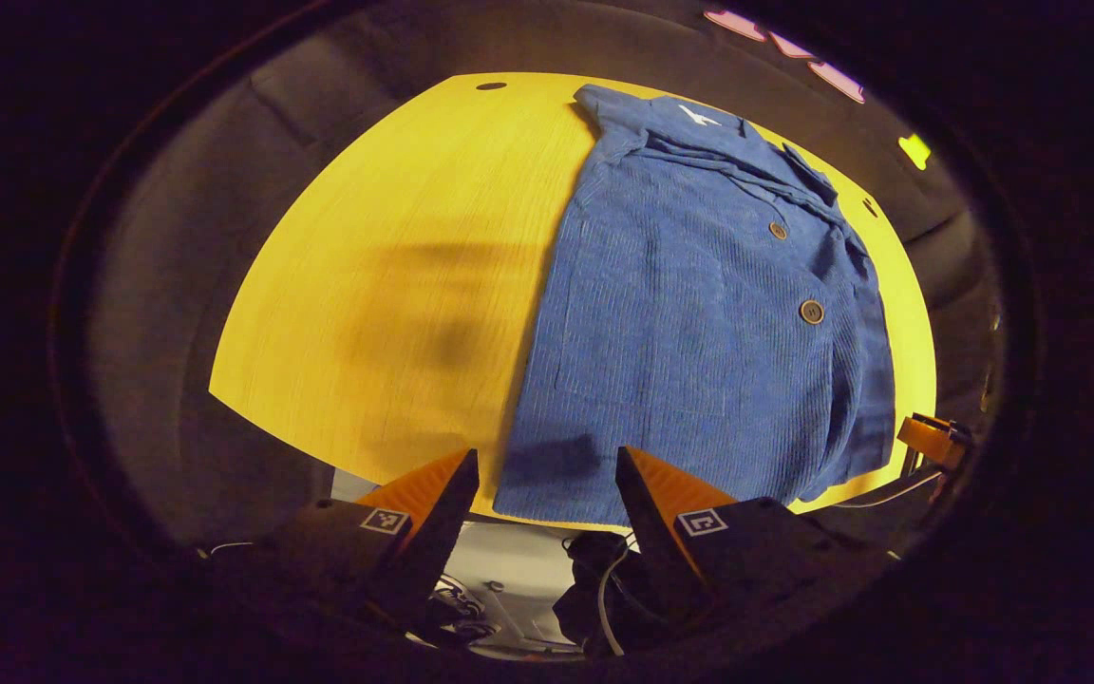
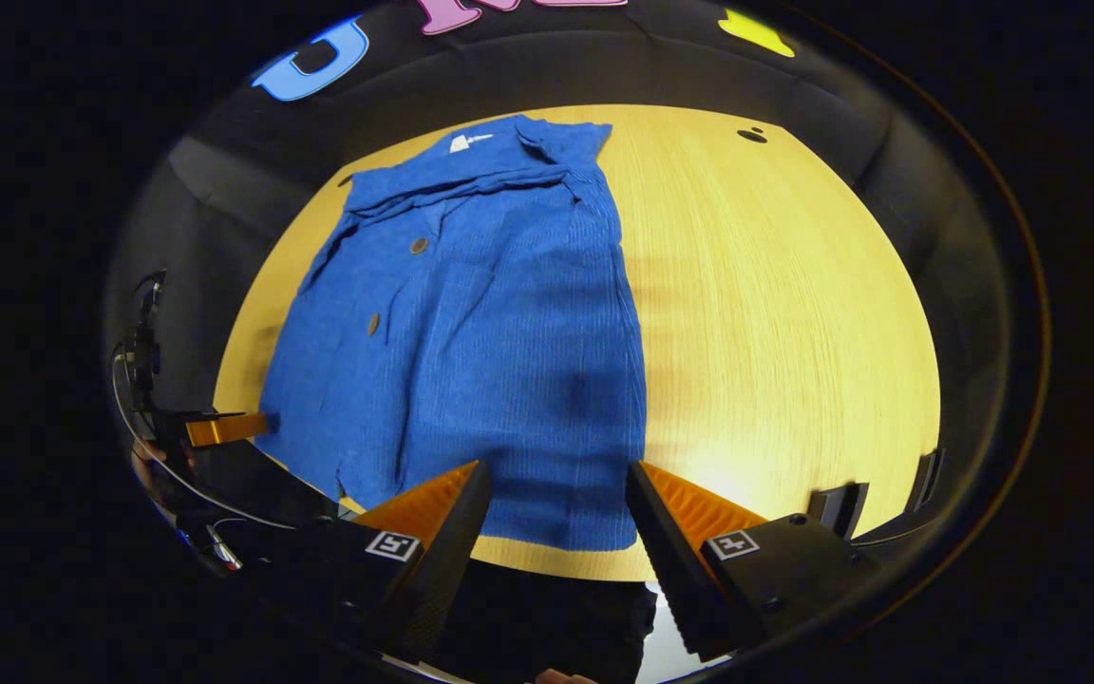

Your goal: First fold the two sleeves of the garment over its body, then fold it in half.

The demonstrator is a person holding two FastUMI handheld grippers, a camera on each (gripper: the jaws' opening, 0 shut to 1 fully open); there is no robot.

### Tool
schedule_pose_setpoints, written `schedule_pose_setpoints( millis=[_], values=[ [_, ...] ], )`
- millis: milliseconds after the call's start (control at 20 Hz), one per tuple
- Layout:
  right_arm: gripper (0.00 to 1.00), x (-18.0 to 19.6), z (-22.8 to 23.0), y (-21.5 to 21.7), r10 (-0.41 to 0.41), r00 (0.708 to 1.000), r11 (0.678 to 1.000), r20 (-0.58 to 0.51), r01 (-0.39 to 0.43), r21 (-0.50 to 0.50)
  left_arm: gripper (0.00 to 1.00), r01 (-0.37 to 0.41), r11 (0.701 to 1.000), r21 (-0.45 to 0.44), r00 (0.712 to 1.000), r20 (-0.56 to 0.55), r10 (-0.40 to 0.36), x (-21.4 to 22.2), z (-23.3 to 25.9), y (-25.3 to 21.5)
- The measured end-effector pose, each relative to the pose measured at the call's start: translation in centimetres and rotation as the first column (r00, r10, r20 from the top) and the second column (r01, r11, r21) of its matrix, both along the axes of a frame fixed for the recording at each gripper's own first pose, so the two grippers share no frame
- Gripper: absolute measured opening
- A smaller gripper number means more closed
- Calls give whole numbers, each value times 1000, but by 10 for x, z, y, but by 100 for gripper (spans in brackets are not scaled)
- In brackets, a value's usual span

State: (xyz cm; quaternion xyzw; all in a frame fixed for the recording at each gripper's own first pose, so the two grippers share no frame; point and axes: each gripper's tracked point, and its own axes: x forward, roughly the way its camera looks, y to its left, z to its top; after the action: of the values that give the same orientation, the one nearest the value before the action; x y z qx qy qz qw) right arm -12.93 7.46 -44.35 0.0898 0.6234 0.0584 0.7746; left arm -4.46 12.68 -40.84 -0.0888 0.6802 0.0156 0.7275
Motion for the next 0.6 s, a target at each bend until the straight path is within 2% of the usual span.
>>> schedule_pose_setpoints(
  millis=[100,250,600],
  values=[
    [93,-1,-6,-4,-10,1000,1000,-19,9,-21,85,10,1000,-22,1000,-18,-10,-1,-5,-6],
    [94,-9,-15,-16,-11,998,998,-67,7,-56,85,32,999,7,998,-46,-31,-3,-16,-1],
    [95,-16,-35,-27,-9,991,993,-134,-7,-120,84,55,998,11,994,-93,-54,-5,-21,-1]
  ],
)
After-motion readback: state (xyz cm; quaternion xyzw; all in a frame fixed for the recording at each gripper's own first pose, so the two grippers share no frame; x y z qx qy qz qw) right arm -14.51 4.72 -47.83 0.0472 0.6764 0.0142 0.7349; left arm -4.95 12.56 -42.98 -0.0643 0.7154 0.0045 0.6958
